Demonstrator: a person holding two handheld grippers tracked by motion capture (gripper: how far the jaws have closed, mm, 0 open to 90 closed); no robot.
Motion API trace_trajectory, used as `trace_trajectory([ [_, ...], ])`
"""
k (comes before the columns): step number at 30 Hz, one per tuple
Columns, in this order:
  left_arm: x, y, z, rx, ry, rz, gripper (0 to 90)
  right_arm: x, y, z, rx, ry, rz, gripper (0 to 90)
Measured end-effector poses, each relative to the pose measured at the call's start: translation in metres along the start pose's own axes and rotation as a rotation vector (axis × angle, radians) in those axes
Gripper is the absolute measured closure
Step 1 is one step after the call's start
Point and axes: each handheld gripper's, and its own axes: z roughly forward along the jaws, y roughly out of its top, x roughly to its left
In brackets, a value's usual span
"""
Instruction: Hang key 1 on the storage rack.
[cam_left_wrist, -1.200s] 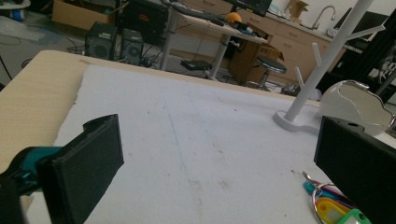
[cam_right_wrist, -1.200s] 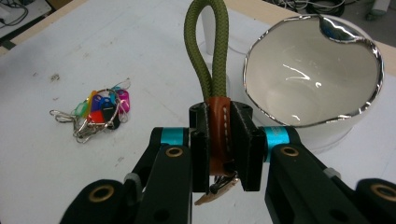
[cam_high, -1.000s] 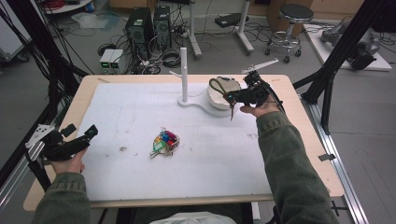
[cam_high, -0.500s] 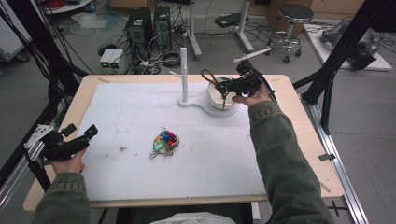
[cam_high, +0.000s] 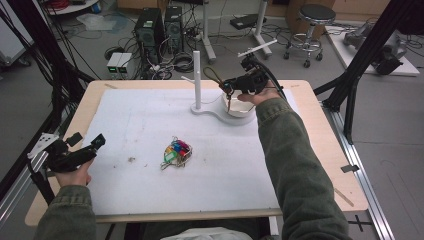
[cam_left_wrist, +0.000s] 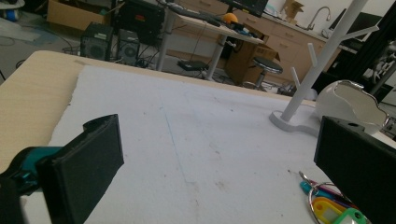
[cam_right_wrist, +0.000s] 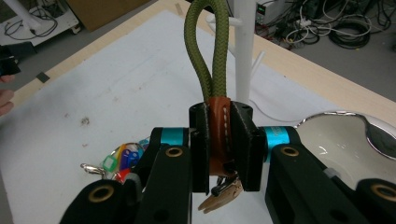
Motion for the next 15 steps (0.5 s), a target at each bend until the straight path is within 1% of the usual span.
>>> trace_trajectory([
  [5,0.0,0.0,0.0,0.0,0.001,0.002,1.7,0.0,0.005,0.005,0.004,0.007,0.0,78.3],
  [9,0.0,0.0,0.0,0.002,0.0,0.002,1.7,0.002,0.012,0.009,0.014,0.007,-0.009,78.3],
  [15,0.001,0.0,0.0,0.0,-0.003,0.001,1.7,0.004,0.021,0.018,0.015,0.026,-0.006,78.3],
])
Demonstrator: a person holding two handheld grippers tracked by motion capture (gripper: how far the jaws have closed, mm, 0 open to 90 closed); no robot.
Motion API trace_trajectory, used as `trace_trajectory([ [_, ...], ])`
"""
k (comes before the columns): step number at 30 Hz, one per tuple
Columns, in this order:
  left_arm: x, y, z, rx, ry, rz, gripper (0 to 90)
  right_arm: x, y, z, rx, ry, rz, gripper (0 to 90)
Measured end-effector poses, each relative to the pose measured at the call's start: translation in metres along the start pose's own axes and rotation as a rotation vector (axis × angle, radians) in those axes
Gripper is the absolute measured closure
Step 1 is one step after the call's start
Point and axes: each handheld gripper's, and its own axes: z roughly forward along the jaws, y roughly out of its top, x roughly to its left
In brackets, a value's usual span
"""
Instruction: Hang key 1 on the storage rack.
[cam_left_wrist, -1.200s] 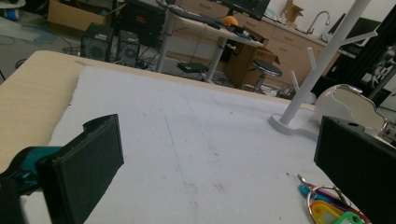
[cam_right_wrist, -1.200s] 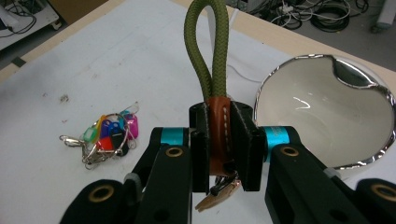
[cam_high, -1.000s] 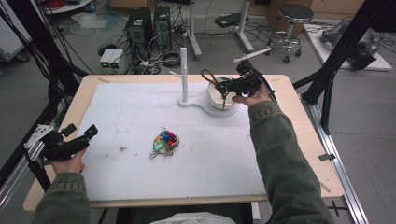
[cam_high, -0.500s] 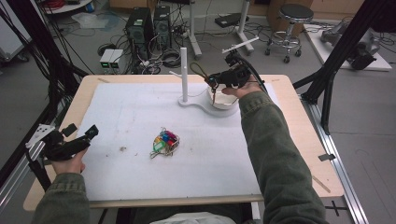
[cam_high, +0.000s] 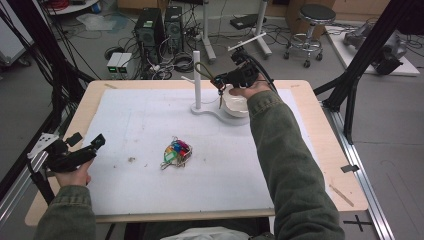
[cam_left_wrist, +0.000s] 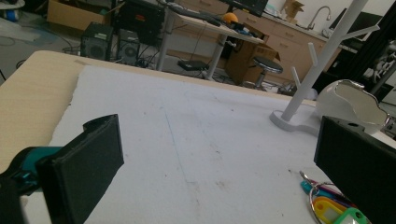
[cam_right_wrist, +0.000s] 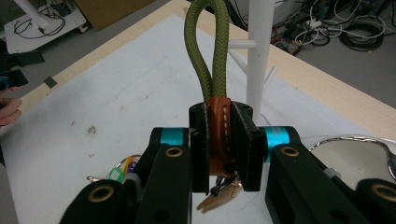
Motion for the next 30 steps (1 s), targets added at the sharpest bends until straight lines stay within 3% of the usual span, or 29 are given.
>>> trace_trajectory([
  [7,0.001,0.0,-0.001,0.001,-0.003,-0.005,1.7,0.001,0.001,0.016,0.031,0.01,-0.001,78.1],
  [30,0.001,0.0,-0.001,-0.001,-0.008,-0.007,1.7,-0.015,-0.006,0.034,0.063,-0.034,0.046,77.8],
])
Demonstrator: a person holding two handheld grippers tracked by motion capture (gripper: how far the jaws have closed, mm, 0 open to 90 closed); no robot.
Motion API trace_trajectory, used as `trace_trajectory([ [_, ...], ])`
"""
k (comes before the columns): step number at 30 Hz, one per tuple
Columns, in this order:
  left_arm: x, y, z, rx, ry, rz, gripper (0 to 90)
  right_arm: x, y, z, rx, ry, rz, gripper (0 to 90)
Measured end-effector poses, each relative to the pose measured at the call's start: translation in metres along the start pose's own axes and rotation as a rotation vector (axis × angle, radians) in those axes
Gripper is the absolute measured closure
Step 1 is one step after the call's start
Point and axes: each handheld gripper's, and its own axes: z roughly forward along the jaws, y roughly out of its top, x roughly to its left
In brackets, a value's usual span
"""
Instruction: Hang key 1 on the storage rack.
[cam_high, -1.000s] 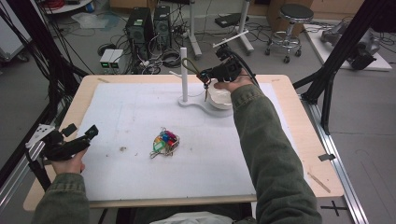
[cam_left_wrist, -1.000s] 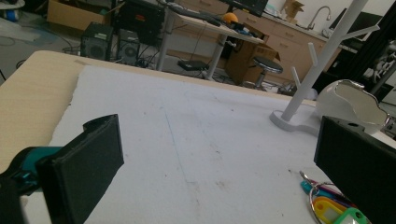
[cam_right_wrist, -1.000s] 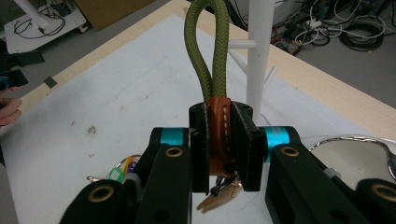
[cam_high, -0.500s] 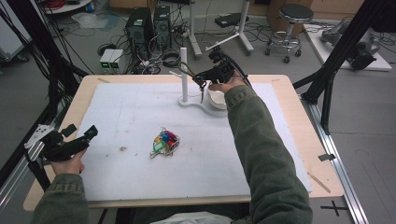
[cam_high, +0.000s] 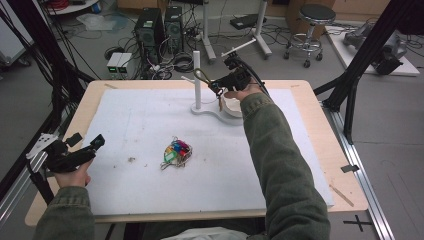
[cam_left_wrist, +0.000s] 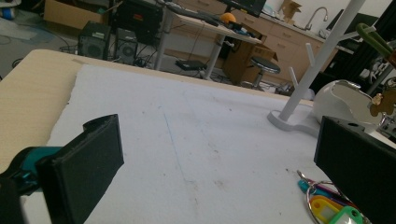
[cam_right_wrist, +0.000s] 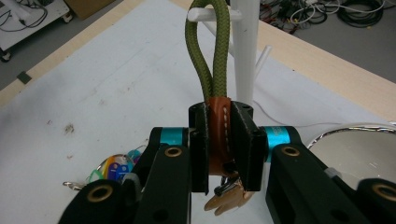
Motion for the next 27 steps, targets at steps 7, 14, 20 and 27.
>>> trace_trajectory([
  [7,0.0,0.0,0.001,0.006,-0.001,0.001,1.7,-0.003,-0.001,0.008,0.005,-0.042,0.006,77.5],
  [14,0.0,0.0,0.001,0.004,0.0,-0.002,1.7,-0.003,0.0,0.018,0.024,-0.079,-0.002,76.6],
  [20,0.0,0.0,0.001,0.01,0.003,0.002,1.7,-0.005,-0.001,0.021,0.022,-0.108,0.036,47.9],
  [27,0.0,0.0,0.001,0.012,0.004,0.004,1.7,-0.007,-0.006,0.017,0.09,-0.11,0.059,11.2],
])
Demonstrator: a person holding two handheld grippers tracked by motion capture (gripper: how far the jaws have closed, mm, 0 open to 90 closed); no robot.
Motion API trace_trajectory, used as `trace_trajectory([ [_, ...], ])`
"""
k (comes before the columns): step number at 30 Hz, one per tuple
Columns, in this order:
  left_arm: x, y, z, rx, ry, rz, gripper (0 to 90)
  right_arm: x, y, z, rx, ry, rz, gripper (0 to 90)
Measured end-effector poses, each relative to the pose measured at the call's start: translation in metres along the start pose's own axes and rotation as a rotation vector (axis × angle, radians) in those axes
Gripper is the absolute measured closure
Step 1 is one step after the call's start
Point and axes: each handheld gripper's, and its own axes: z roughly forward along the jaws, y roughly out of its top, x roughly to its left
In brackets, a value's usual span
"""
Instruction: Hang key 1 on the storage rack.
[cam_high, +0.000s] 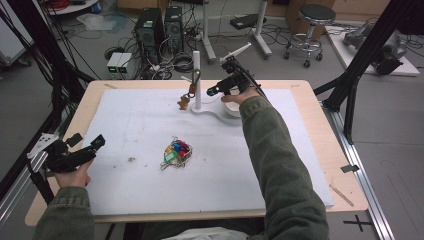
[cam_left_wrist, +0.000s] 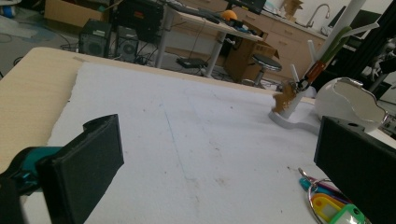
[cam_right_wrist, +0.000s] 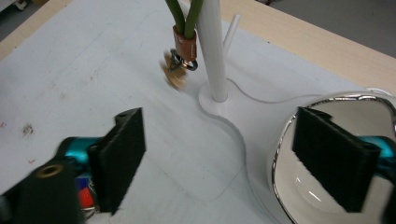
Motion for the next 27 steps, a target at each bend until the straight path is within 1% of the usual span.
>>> trace_trajectory([
  [1,0.0,0.0,0.0,-0.001,0.0,-0.001,1.7,0.0,0.0,-0.001,0.0,-0.002,0.001,10.9],
  [2,0.0,0.0,0.0,-0.001,0.001,0.0,1.7,0.001,-0.001,-0.004,0.002,0.005,-0.003,8.7],
  [3,0.0,0.0,0.0,0.0,0.002,0.0,1.7,0.002,-0.002,-0.006,0.004,0.0,-0.009,3.0],
  [4,0.0,0.0,0.0,0.0,0.001,0.0,1.7,0.002,-0.002,-0.007,0.006,-0.003,-0.022,0.8],
  [6,0.0,0.0,0.0,0.0,-0.001,0.0,1.7,0.003,-0.004,-0.01,0.019,-0.014,-0.022,0.7],
  [8,0.0,0.0,0.0,0.001,-0.002,-0.001,1.7,0.005,-0.005,-0.012,0.036,-0.049,-0.028,0.7],
  [9,0.0,0.0,0.0,0.001,-0.001,-0.001,1.7,0.005,-0.006,-0.012,0.044,-0.059,-0.034,0.7],
  [10,-0.001,0.0,0.0,0.0,0.0,-0.002,1.7,0.005,-0.007,-0.013,0.042,-0.059,-0.03,0.8],
  [12,-0.001,0.0,0.0,0.0,0.001,-0.001,1.7,0.003,-0.012,-0.015,0.015,-0.036,-0.014,0.8],
  [13,-0.001,0.0,0.0,0.0,0.0,-0.002,1.7,0.001,-0.015,-0.015,0.01,-0.029,-0.009,0.8],
  [14,0.0,0.0,0.0,0.001,-0.001,-0.001,1.7,-0.001,-0.018,-0.015,0.008,-0.029,-0.01,0.8],
  [15,-0.001,0.0,0.0,0.003,0.0,-0.002,1.7,-0.002,-0.021,-0.015,0.022,-0.044,-0.012,0.8],
  [16,-0.001,0.0,0.0,0.004,0.0,0.001,1.7,-0.002,-0.024,-0.016,0.018,-0.057,-0.02,0.8],
  [18,-0.001,0.0,0.0,0.001,0.0,-0.001,1.7,-0.006,-0.03,-0.019,-0.005,-0.032,-0.007,0.8],
  [21,-0.001,0.0,0.0,0.001,0.002,0.0,1.7,-0.008,-0.037,-0.023,-0.015,-0.041,-0.006,0.8],
  [22,-0.001,0.0,0.0,0.001,0.002,-0.001,1.7,-0.009,-0.04,-0.025,-0.033,-0.034,-0.003,0.9],
  [23,-0.001,0.0,0.001,0.001,0.002,-0.001,1.7,-0.009,-0.042,-0.028,-0.039,-0.028,0.006,0.8],
  [27,-0.001,0.0,0.0,0.003,0.002,0.001,1.7,-0.014,-0.053,-0.034,-0.06,-0.038,0.012,0.9],
])
